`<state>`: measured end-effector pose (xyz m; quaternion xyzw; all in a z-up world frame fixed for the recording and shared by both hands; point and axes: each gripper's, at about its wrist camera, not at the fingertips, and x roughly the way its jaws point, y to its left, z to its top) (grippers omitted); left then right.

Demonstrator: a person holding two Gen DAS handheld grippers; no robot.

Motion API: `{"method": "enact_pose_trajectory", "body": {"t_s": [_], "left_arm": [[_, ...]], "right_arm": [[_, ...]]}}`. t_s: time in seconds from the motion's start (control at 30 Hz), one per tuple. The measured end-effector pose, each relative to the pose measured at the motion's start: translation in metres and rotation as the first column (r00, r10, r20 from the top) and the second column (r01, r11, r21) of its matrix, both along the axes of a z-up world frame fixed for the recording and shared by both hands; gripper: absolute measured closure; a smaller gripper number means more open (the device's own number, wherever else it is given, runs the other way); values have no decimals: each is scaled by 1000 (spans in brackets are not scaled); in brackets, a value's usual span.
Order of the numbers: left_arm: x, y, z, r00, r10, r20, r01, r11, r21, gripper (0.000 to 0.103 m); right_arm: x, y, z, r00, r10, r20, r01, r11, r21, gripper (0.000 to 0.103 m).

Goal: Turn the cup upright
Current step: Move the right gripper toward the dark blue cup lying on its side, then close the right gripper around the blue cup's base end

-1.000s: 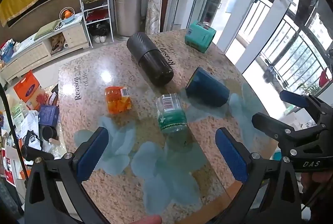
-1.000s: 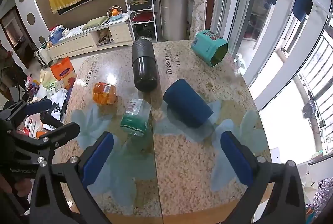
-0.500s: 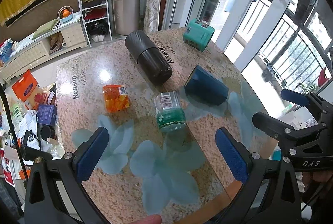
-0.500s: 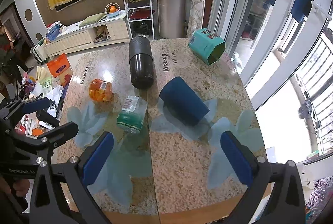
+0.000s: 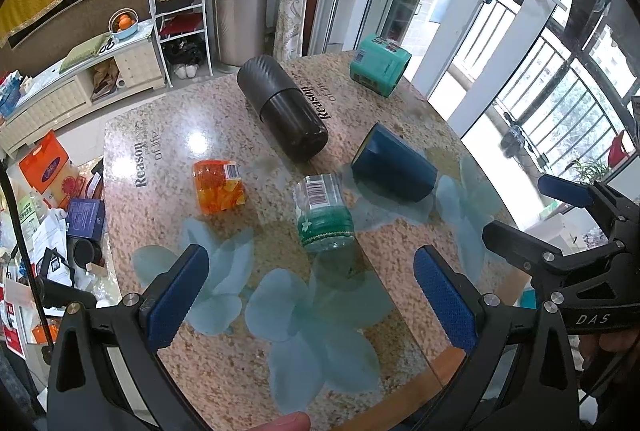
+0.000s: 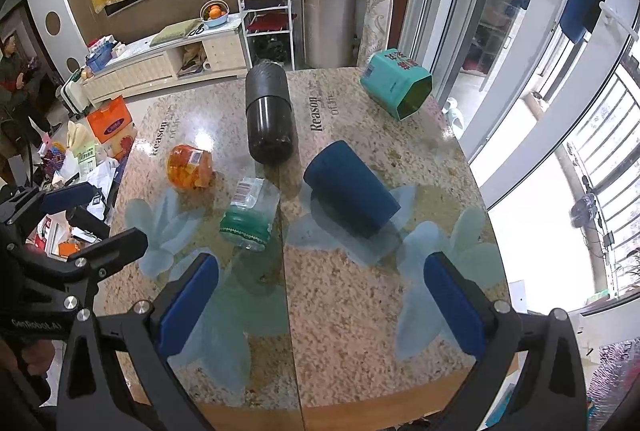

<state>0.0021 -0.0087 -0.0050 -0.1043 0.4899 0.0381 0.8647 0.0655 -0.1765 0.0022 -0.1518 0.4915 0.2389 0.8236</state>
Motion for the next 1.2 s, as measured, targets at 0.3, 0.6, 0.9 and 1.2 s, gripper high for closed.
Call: {"method": "enact_pose_trajectory", "body": {"t_s": [0.3, 0.6, 0.9, 1.2], "left_arm": [[-1, 0, 0, 1000, -1, 1, 1, 1000, -9, 0], [2, 7, -16, 999, 36, -37, -38, 998, -45, 0], [6, 14, -41, 990, 102, -96, -110, 990, -92, 0], [7, 21, -59, 971, 195, -135, -211, 971, -113, 0]], "right_arm": [[1, -1, -1, 1000, 6, -3, -6, 1000, -9, 0], [21, 4, -19, 998, 64, -17, -66, 991, -119, 0], [68, 16, -54, 987, 147, -66, -159, 951, -267, 0], [113, 49, -99, 943, 279, -180, -327, 879, -348, 0]]}}
